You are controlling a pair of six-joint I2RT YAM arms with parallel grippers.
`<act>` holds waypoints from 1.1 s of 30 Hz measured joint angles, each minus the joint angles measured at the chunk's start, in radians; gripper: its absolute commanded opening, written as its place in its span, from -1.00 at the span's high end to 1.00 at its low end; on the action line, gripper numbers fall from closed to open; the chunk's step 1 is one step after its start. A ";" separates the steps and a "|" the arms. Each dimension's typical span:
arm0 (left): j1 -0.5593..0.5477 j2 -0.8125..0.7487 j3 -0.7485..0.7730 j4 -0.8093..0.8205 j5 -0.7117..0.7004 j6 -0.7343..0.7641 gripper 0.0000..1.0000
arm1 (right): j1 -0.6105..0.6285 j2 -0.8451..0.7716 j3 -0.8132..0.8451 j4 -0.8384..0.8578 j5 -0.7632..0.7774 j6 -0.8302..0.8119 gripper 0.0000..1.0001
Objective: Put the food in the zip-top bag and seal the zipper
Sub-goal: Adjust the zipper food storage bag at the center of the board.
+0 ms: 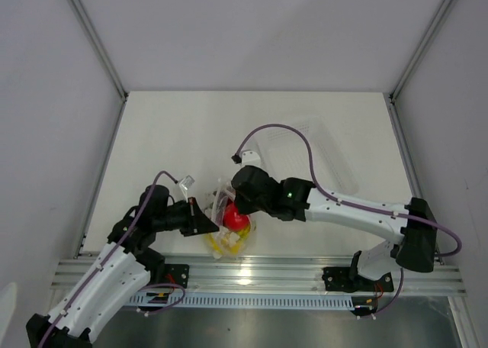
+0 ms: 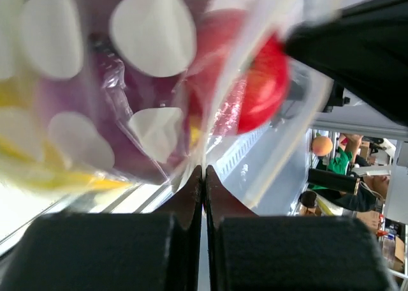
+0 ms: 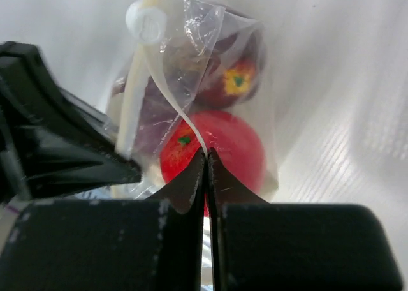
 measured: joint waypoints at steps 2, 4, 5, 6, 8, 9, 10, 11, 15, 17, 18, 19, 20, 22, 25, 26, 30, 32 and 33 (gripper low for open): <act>0.000 0.017 0.008 -0.017 0.000 0.001 0.99 | -0.003 0.033 0.001 -0.005 0.005 0.000 1.00; 0.000 0.012 0.060 -0.047 0.000 0.002 0.99 | 0.004 0.040 0.014 -0.027 0.016 -0.002 1.00; 0.000 0.010 0.103 -0.061 0.000 0.003 0.99 | 0.013 0.037 0.028 -0.038 0.025 -0.004 1.00; 0.000 0.005 0.153 -0.068 0.000 0.003 0.99 | 0.024 0.029 0.040 -0.041 0.033 -0.005 1.00; 0.000 -0.010 0.248 -0.072 -0.002 0.009 0.99 | 0.051 -0.001 0.057 -0.040 0.044 -0.005 1.00; 0.000 -0.017 0.279 -0.072 -0.002 0.010 0.99 | 0.063 -0.023 0.059 -0.038 0.046 -0.005 1.00; 0.000 -0.034 0.306 -0.069 -0.002 0.010 0.99 | 0.071 -0.043 0.059 -0.037 0.046 -0.004 1.00; 0.000 -0.051 0.320 -0.064 0.001 0.010 0.99 | 0.079 -0.068 0.057 -0.032 0.046 -0.003 1.00; -0.001 -0.070 0.259 -0.024 0.000 0.013 0.99 | 0.078 -0.151 0.008 0.008 0.048 0.012 1.00; -0.001 -0.047 0.185 -0.020 0.003 0.013 0.99 | 0.072 -0.153 -0.018 0.008 0.050 0.027 1.00; -0.001 -0.028 0.153 -0.017 0.004 0.013 0.99 | 0.068 -0.146 -0.030 0.004 0.055 0.035 1.00; -0.001 -0.010 0.128 -0.018 0.005 0.012 0.99 | 0.067 -0.141 -0.039 0.002 0.056 0.042 1.00; -0.001 0.002 0.113 -0.019 0.006 0.012 0.99 | 0.067 -0.137 -0.045 0.000 0.057 0.048 1.00; -0.001 0.018 0.108 -0.021 0.012 0.011 0.99 | 0.069 -0.136 -0.053 -0.001 0.060 0.063 1.00; -0.004 0.006 0.134 -0.009 0.031 0.012 0.99 | 0.071 -0.141 -0.053 0.004 0.063 0.089 1.00; -0.006 0.002 0.148 -0.003 0.036 0.013 0.99 | 0.071 -0.145 -0.054 0.006 0.064 0.099 1.00; -0.019 0.003 0.185 0.030 0.058 0.019 0.99 | 0.073 -0.154 -0.055 0.011 0.067 0.145 1.00; -0.032 0.007 0.192 0.039 0.060 0.021 0.99 | 0.075 -0.156 -0.055 0.011 0.072 0.177 1.00; -0.041 0.011 0.196 0.041 0.062 0.023 0.99 | 0.076 -0.156 -0.055 0.011 0.075 0.192 1.00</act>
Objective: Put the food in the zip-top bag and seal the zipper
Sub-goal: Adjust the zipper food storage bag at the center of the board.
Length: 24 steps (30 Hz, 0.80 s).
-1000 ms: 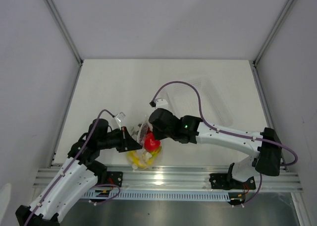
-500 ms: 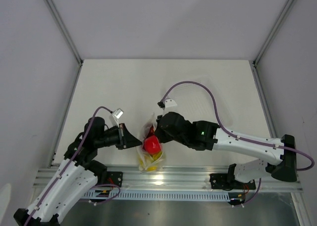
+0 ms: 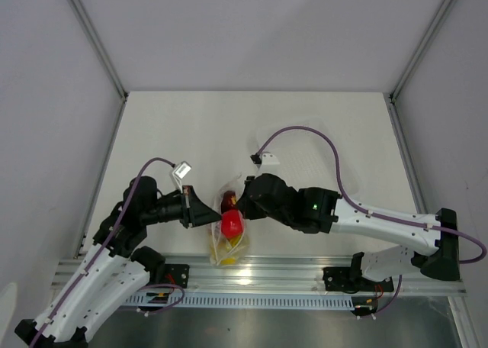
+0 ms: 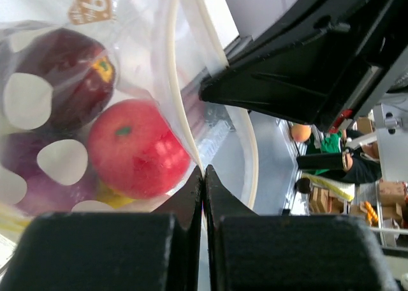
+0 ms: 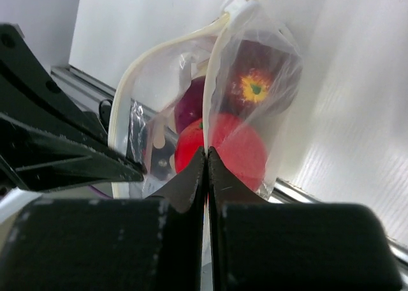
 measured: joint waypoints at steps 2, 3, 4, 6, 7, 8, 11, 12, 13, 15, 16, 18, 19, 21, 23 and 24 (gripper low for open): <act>-0.021 0.011 0.011 0.003 0.000 0.010 0.99 | 0.003 -0.001 0.000 0.000 0.015 0.034 1.00; -0.031 0.018 0.017 0.004 -0.001 0.017 0.99 | 0.005 0.000 0.000 0.000 0.022 0.053 1.00; -0.039 0.024 0.023 0.004 -0.001 0.026 0.99 | 0.006 0.000 0.000 0.000 0.027 0.069 1.00; -0.052 0.032 0.029 0.004 -0.002 0.042 0.96 | 0.010 0.000 0.000 0.001 0.043 0.106 1.00; -0.057 0.036 0.030 0.004 -0.001 0.050 0.81 | 0.011 -0.001 0.000 0.002 0.050 0.122 1.00; -0.062 0.038 0.030 0.004 -0.001 0.061 0.69 | 0.012 0.000 0.000 0.002 0.056 0.137 1.00; -0.073 0.038 0.030 0.004 -0.007 0.081 0.13 | 0.015 0.000 0.000 0.004 0.073 0.184 1.00; -0.077 0.035 0.030 0.004 -0.009 0.089 0.03 | 0.016 0.000 0.000 0.005 0.079 0.201 1.00; -0.080 0.031 0.030 0.004 -0.011 0.091 -0.13 | 0.018 0.000 0.000 0.005 0.085 0.219 1.00; -0.088 0.016 0.030 0.003 -0.019 0.097 -0.23 | 0.023 0.000 0.000 0.004 0.097 0.255 1.00; -0.091 0.008 0.030 0.003 -0.025 0.102 -0.30 | 0.026 0.001 -0.001 0.004 0.103 0.273 1.00; -0.101 -0.010 0.030 0.003 -0.034 0.109 -0.35 | 0.030 0.006 -0.001 0.002 0.116 0.311 1.00; -0.108 -0.017 0.030 0.004 -0.035 0.110 -0.40 | 0.033 0.012 -0.001 0.001 0.124 0.329 1.00; -0.129 -0.025 0.030 0.003 -0.048 0.114 -0.55 | 0.040 0.027 -0.001 -0.006 0.138 0.369 1.00; -0.156 -0.027 0.030 0.000 -0.076 0.118 -0.69 | 0.048 0.042 -0.001 -0.014 0.154 0.408 1.00; -0.171 -0.026 0.030 -0.003 -0.096 0.119 -0.73 | 0.051 0.048 -0.001 -0.016 0.158 0.423 1.00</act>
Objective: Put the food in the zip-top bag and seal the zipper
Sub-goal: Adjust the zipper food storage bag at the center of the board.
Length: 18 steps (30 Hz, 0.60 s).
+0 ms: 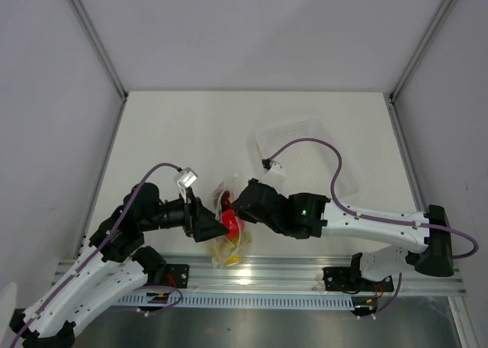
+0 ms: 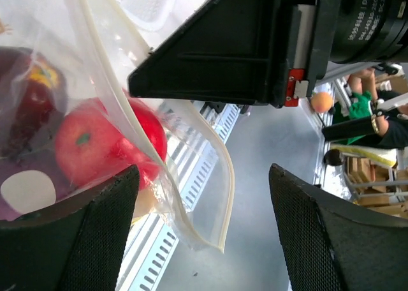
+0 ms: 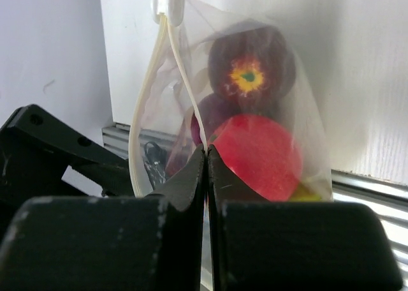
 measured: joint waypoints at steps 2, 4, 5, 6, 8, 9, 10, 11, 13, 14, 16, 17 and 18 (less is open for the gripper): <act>-0.046 0.000 0.000 -0.005 -0.034 0.001 -0.77 | 0.006 0.014 0.005 -0.014 0.011 0.038 1.00; -0.100 0.000 0.001 -0.013 -0.079 0.007 -0.81 | 0.010 0.031 0.022 -0.041 0.021 0.079 1.00; -0.129 0.000 0.002 -0.018 -0.110 0.010 -0.81 | 0.012 0.038 0.032 -0.056 0.024 0.101 1.00; -0.156 0.000 0.002 -0.021 -0.140 0.010 -0.81 | 0.013 0.042 0.040 -0.067 0.026 0.117 1.00; -0.205 0.000 0.002 -0.026 -0.208 0.011 -0.81 | 0.018 0.051 0.064 -0.098 0.039 0.157 1.00; -0.227 0.000 0.002 -0.027 -0.239 0.011 -0.80 | 0.021 0.052 0.072 -0.108 0.043 0.173 1.00; -0.248 0.001 0.002 -0.027 -0.272 0.012 -0.80 | 0.024 0.053 0.077 -0.117 0.048 0.191 1.00; -0.270 0.002 0.002 -0.028 -0.307 0.013 -0.80 | 0.028 0.053 0.080 -0.124 0.050 0.206 1.00; -0.316 0.005 0.002 -0.029 -0.376 0.013 -0.79 | 0.032 0.053 0.081 -0.135 0.051 0.233 1.00; -0.335 0.006 0.002 -0.029 -0.406 0.012 -0.79 | 0.033 0.053 0.081 -0.141 0.051 0.248 1.00; -0.371 0.007 0.002 -0.032 -0.472 0.010 -0.79 | 0.034 0.053 0.081 -0.153 0.051 0.280 1.00; -0.389 0.008 0.002 -0.033 -0.512 0.008 -0.77 | 0.035 0.053 0.080 -0.156 0.053 0.295 1.00; -0.404 0.010 0.002 -0.035 -0.547 0.006 -0.75 | 0.037 0.053 0.080 -0.158 0.055 0.311 1.00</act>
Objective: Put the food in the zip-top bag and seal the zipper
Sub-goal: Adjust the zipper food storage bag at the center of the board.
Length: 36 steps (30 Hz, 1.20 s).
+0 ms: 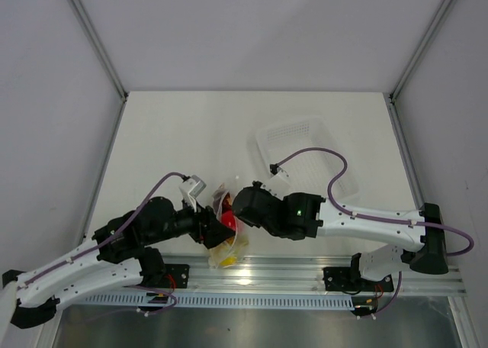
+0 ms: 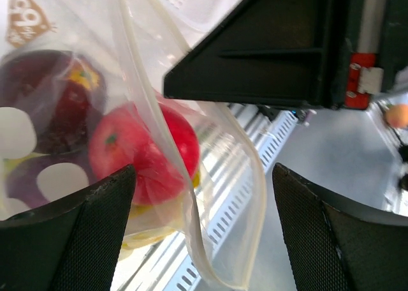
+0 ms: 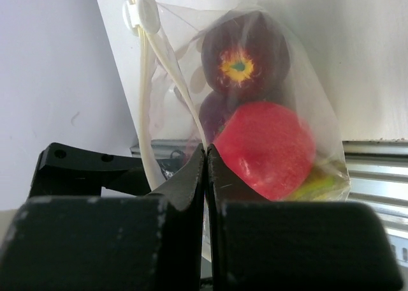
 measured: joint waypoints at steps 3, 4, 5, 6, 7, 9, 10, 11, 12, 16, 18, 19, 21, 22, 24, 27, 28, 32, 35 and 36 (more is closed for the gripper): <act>-0.047 0.014 0.002 -0.005 -0.095 -0.008 -0.72 | 0.007 0.000 0.000 -0.010 0.011 0.044 1.00; -0.063 0.021 0.004 -0.005 -0.123 -0.010 -0.72 | 0.010 0.000 0.000 -0.012 0.014 0.051 1.00; -0.082 0.030 0.007 -0.006 -0.157 -0.016 -0.72 | 0.012 0.000 0.000 -0.014 0.018 0.065 1.00; -0.100 0.038 0.011 -0.006 -0.183 -0.018 -0.72 | 0.014 0.000 0.000 -0.015 0.021 0.078 1.00; -0.125 0.052 0.016 -0.008 -0.216 -0.019 -0.72 | 0.017 0.000 0.000 -0.015 0.022 0.091 1.00; -0.169 0.080 0.028 -0.008 -0.268 -0.025 -0.72 | 0.023 0.000 -0.002 -0.020 0.026 0.114 1.00; -0.190 0.093 0.031 -0.007 -0.294 -0.029 -0.72 | 0.026 0.000 -0.002 -0.024 0.030 0.125 1.00; -0.204 0.099 0.032 -0.006 -0.311 -0.033 -0.72 | 0.030 0.000 -0.002 -0.029 0.033 0.135 1.00; -0.219 0.104 0.032 -0.004 -0.327 -0.036 -0.72 | 0.034 0.000 -0.002 -0.032 0.037 0.144 1.00; -0.254 0.113 0.032 0.001 -0.369 -0.047 -0.72 | 0.039 -0.002 -0.010 -0.036 0.045 0.171 1.00; -0.267 0.112 0.032 0.002 -0.383 -0.055 -0.72 | 0.039 -0.003 -0.014 -0.037 0.048 0.178 1.00; -0.272 0.106 0.032 0.002 -0.390 -0.062 -0.72 | 0.039 -0.003 -0.015 -0.036 0.049 0.181 1.00; -0.278 0.088 0.032 0.000 -0.401 -0.074 -0.72 | 0.039 -0.010 -0.024 -0.029 0.052 0.183 1.00; -0.278 0.072 0.031 -0.003 -0.407 -0.081 -0.71 | 0.039 -0.016 -0.029 -0.028 0.053 0.183 1.00; -0.280 0.034 0.031 -0.009 -0.421 -0.097 -0.71 | 0.040 -0.024 -0.036 -0.026 0.056 0.185 1.00; -0.280 -0.019 0.031 -0.011 -0.431 -0.114 -0.70 | 0.040 -0.026 -0.038 -0.016 0.056 0.185 1.00; -0.280 -0.029 0.031 -0.011 -0.431 -0.115 -0.71 | 0.040 -0.026 -0.038 -0.012 0.056 0.185 1.00; -0.280 -0.001 0.032 -0.009 -0.415 -0.119 -0.72 | 0.040 -0.024 -0.040 0.009 0.055 0.185 1.00; -0.283 0.054 0.032 -0.008 -0.408 -0.121 -0.72 | 0.040 -0.022 -0.040 0.017 0.051 0.186 1.00; -0.286 0.069 0.032 -0.008 -0.409 -0.121 -0.72 | 0.040 -0.021 -0.040 0.017 0.050 0.186 1.00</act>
